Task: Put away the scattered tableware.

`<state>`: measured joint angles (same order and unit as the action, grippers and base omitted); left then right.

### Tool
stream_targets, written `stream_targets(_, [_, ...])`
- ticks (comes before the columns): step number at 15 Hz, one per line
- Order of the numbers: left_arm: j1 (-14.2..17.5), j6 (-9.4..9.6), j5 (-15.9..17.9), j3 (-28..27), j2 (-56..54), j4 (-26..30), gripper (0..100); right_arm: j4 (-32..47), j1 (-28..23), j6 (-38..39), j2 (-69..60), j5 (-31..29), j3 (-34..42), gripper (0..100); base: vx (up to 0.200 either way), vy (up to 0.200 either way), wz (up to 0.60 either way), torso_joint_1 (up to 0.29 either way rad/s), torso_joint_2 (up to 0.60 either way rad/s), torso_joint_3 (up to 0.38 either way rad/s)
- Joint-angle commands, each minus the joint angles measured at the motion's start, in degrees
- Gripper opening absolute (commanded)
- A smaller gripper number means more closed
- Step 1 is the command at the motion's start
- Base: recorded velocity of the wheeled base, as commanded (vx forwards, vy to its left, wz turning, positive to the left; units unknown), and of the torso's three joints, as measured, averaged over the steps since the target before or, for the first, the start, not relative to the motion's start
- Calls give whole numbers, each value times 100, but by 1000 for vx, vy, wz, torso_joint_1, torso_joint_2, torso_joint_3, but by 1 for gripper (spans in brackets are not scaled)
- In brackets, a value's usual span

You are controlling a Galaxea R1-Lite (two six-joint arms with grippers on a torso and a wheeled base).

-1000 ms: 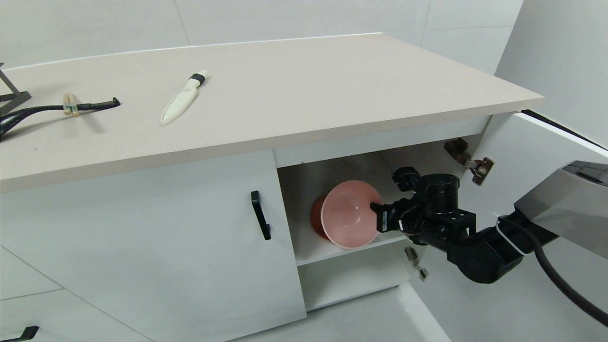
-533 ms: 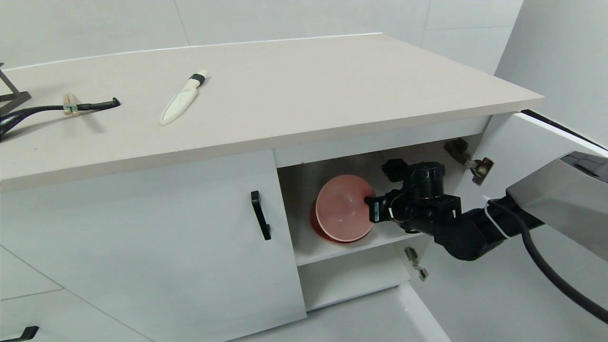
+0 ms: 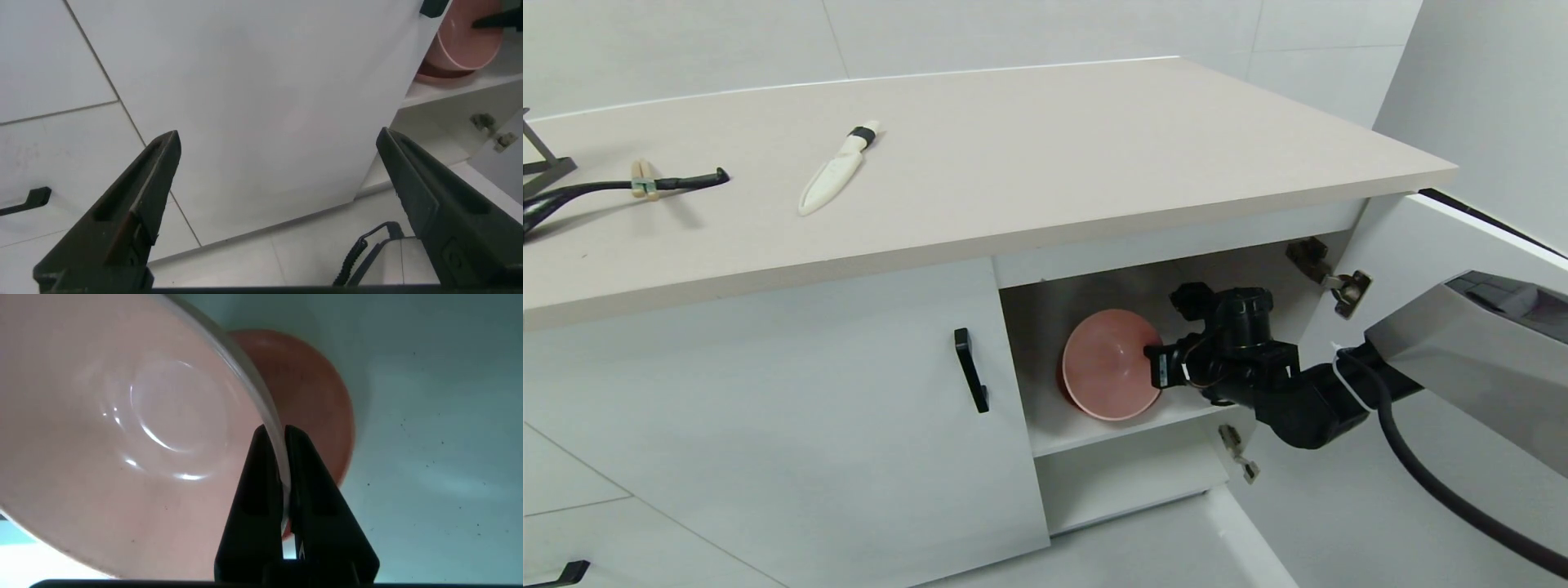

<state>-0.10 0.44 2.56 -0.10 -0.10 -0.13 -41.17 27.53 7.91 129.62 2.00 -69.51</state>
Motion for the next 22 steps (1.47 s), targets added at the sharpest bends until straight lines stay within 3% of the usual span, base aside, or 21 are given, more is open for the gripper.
stream_targets(1, [1,0,-19,1,10,-4,100,-5,-10,0,19,-7,8,0,0,0,0,0,0,0])
stream_targets(18, [19,-88,-80,1,10,13,100,-339,-125,-141,230,-200,122,0,0,0,0,0,0,0])
stream_targets(19, [19,-88,-80,-8,10,13,100,-339,-116,-141,230,-200,122,100,0,0,0,0,0,0])
stream_targets(22, [19,-88,-80,-8,10,13,100,-348,-28,-281,204,-200,140,100,0,0,0,0,0,0])
